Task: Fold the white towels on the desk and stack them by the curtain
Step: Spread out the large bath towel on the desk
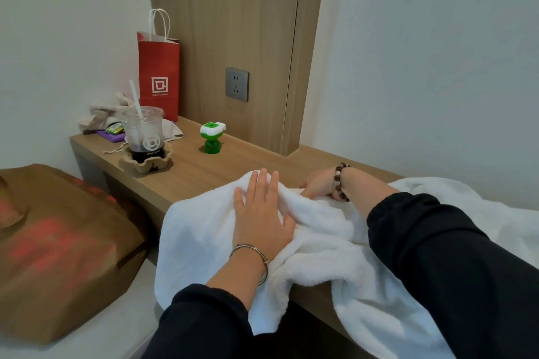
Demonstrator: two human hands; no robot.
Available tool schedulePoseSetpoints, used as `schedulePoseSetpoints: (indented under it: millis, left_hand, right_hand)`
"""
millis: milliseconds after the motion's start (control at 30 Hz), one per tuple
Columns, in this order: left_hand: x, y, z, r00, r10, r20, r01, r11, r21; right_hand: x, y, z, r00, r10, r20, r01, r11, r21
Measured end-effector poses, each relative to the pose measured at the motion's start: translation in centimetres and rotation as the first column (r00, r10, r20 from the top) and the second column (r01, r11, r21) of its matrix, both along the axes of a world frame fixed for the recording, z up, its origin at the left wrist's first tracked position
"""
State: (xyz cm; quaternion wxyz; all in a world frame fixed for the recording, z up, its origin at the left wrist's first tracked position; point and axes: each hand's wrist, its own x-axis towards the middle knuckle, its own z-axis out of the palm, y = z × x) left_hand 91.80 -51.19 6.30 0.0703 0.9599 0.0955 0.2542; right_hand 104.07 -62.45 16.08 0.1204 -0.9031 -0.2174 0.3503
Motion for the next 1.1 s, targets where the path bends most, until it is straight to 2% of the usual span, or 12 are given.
schedulePoseSetpoints:
  millis: [100, 167, 200, 300, 367, 400, 467, 533, 700, 833, 933, 1100]
  left_hand:
    - [0.1, -0.1, 0.3, 0.999, -0.037, -0.006, 0.037, 0.999, -0.005]
    - [0.1, 0.0, 0.6, 0.997, -0.071, -0.018, 0.071, 0.997, 0.004]
    - [0.1, -0.1, 0.8, 0.995, -0.101, -0.011, 0.101, 0.994, 0.03]
    - [0.7, -1.0, 2.1, 0.966, -0.244, 0.087, 0.225, 0.958, 0.179]
    - [1.3, -1.7, 2.6, 0.969, -0.243, 0.039, 0.232, 0.954, 0.193]
    - [1.7, -1.9, 2.4, 0.973, -0.22, -0.061, 0.228, 0.961, 0.159]
    - [2.1, -2.0, 1.4, 0.917, -0.195, -0.348, 0.215, 0.976, 0.02]
    - [2.4, -1.9, 0.9, 0.878, -0.207, -0.431, 0.212, 0.977, -0.038]
    - [2.6, -1.9, 0.5, 0.922, -0.214, -0.323, 0.216, 0.976, -0.03]
    - [2.6, -1.7, 0.2, 0.924, -0.242, -0.295, 0.231, 0.97, -0.071]
    - [2.6, -1.5, 0.1, 0.943, -0.274, -0.188, 0.246, 0.956, -0.161]
    - [2.1, -1.6, 0.2, 0.975, -0.192, 0.11, 0.22, 0.891, -0.398]
  right_hand:
    - [-0.8, 0.4, 0.9, 0.975, 0.015, 0.223, 0.024, 0.985, -0.17]
    - [-0.4, 0.1, 2.1, 0.818, -0.253, 0.517, 0.217, 0.967, 0.129]
    - [0.2, -0.2, 3.1, 0.639, -0.437, 0.633, 0.228, 0.894, 0.386]
    - [1.9, -1.7, 7.6, 0.222, -0.843, 0.49, -0.051, 0.492, 0.869]
    - [2.7, -2.9, 8.5, 0.145, -0.886, 0.44, -0.023, 0.442, 0.897]
    - [3.3, -3.9, 7.9, 0.179, -0.8, 0.573, 0.11, 0.595, 0.796]
    - [3.8, -5.9, 4.9, 0.487, -0.541, 0.686, 0.388, 0.837, 0.386]
    - [4.0, -7.6, 2.6, 0.701, -0.476, 0.532, 0.492, 0.862, 0.123]
    - [3.1, -5.9, 3.2, 0.916, -0.304, 0.262, 0.305, 0.952, 0.037]
    - [3.3, -3.0, 2.9, 0.938, -0.32, 0.132, 0.273, 0.918, 0.287]
    - [3.4, -1.0, 1.4, 0.912, -0.238, 0.333, 0.228, 0.971, 0.07]
    - [3.1, -1.2, -0.5, 0.962, -0.007, 0.273, 0.064, 0.978, -0.201]
